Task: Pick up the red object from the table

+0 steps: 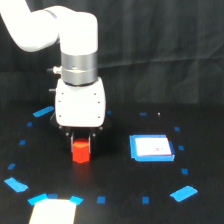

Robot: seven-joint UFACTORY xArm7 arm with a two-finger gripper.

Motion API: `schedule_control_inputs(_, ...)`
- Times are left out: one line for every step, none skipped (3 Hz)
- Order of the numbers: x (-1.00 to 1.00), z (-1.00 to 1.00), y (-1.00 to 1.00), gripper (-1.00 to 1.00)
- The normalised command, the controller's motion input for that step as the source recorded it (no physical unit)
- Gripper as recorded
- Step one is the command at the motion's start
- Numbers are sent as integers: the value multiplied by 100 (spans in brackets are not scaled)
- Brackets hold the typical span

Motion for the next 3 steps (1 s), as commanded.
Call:
schedule_control_inputs(7, 100, 41, -77)
schedule_control_inputs(45, 98, 63, -100)
schedule_control_inputs(49, 98, 63, -96)
